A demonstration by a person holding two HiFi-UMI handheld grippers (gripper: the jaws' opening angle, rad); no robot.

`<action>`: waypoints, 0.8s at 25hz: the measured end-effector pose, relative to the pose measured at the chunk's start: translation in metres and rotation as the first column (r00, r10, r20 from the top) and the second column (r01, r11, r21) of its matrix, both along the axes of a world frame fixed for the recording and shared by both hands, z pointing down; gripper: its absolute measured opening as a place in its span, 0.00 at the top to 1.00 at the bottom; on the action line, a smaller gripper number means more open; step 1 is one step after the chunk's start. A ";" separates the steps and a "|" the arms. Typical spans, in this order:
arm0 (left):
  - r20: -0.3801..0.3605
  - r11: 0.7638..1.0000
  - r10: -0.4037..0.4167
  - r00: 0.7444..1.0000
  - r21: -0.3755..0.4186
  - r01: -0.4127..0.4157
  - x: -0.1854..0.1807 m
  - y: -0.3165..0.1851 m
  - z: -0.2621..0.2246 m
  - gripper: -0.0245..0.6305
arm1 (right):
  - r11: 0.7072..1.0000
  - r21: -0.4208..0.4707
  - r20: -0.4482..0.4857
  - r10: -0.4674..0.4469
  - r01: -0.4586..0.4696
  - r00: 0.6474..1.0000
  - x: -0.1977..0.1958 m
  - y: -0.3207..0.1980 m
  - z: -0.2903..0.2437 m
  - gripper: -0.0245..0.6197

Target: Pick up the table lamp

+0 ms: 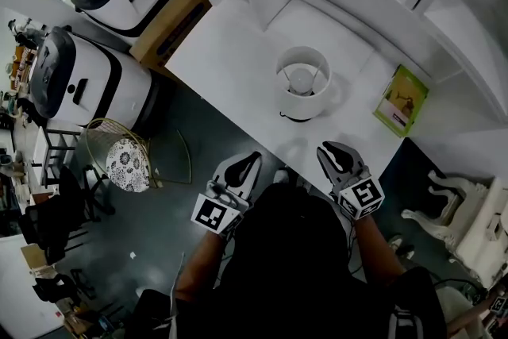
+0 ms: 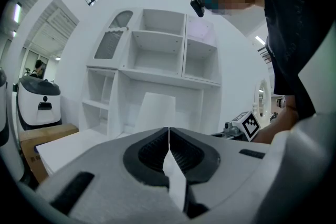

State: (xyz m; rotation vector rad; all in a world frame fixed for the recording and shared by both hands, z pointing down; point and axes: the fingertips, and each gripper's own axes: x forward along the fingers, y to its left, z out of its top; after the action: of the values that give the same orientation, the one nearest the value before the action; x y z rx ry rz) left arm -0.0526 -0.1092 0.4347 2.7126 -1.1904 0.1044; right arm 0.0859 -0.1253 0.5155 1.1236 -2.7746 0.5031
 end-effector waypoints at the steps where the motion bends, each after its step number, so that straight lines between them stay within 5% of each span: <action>1: -0.004 1.000 -0.003 1.000 -0.005 0.003 -0.001 -0.002 0.003 0.93 | 1.000 0.007 -0.010 0.001 -0.001 1.000 -0.001 -0.004 0.003 0.84; 11: -0.003 1.000 -0.026 1.000 0.018 0.026 -0.019 -0.028 0.037 0.93 | 1.000 0.007 -0.081 0.001 -0.001 0.997 -0.024 -0.045 0.050 0.84; 15: 0.013 0.997 -0.061 0.998 -0.055 0.061 -0.029 -0.037 0.061 0.93 | 1.000 0.005 -0.119 0.003 -0.003 0.993 -0.030 -0.063 0.076 0.84; 20: 0.017 1.000 -0.016 1.000 -0.019 0.016 -0.030 -0.046 0.082 0.93 | 1.000 -0.009 -0.145 0.021 -0.023 0.989 -0.031 -0.080 0.109 0.84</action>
State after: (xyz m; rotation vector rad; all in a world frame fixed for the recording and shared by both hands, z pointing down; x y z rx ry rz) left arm -0.0827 -0.1547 0.5171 2.6899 -1.2092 0.1364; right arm 0.0546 -0.2057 0.6243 1.1411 -2.6350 0.4194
